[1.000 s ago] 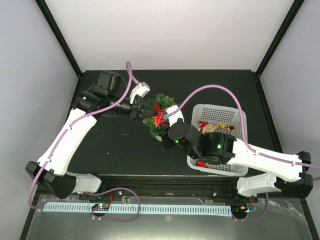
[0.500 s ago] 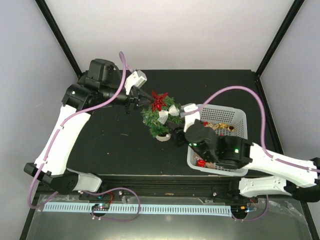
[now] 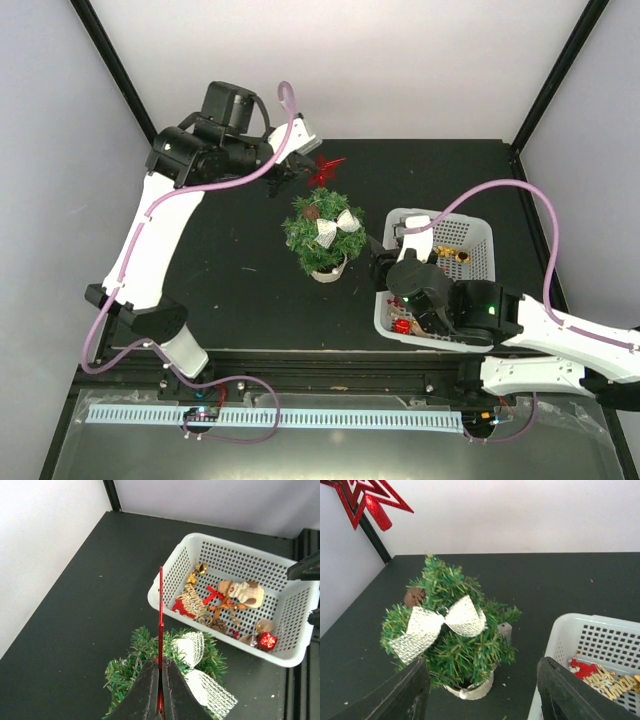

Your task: Decorate the small christmas tree

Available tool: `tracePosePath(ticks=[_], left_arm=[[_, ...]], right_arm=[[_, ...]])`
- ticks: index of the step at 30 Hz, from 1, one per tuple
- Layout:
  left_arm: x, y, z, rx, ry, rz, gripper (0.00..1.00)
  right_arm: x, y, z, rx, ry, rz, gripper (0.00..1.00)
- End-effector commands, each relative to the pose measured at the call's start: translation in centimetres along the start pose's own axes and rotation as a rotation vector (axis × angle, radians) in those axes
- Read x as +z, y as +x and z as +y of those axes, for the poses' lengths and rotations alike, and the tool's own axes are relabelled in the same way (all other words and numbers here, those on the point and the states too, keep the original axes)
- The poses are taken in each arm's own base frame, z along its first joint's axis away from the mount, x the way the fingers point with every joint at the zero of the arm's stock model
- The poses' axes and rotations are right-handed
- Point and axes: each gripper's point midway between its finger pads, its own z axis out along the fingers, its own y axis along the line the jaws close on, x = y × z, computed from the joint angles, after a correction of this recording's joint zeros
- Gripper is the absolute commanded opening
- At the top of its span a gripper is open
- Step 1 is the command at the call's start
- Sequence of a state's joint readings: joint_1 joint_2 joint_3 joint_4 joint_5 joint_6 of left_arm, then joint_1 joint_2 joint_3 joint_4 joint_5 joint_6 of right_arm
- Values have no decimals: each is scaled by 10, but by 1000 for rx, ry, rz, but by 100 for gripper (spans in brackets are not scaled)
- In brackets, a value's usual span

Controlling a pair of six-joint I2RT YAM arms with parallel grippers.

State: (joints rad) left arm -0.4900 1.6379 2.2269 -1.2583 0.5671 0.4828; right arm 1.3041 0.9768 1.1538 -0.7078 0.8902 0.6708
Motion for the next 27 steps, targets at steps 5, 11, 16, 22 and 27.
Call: tracePosePath(ticks=[5,11,16,22,27], left_arm=[[19,4,-3,124,-34,93,2],[29,-1,-1,99,-24,70,2],[36,-4,-2,75,-6,57,2],[42,-4,0,60,6,53,2],[46,-3,-2,44,26,53,1]], right_arm=[[-2,4,-21,74,40,-24,60],[1,14,-24,76,48,-6,60],[3,19,-29,75,56,1,60],[4,24,-31,80,58,9,60],[6,28,-34,78,66,17,60]])
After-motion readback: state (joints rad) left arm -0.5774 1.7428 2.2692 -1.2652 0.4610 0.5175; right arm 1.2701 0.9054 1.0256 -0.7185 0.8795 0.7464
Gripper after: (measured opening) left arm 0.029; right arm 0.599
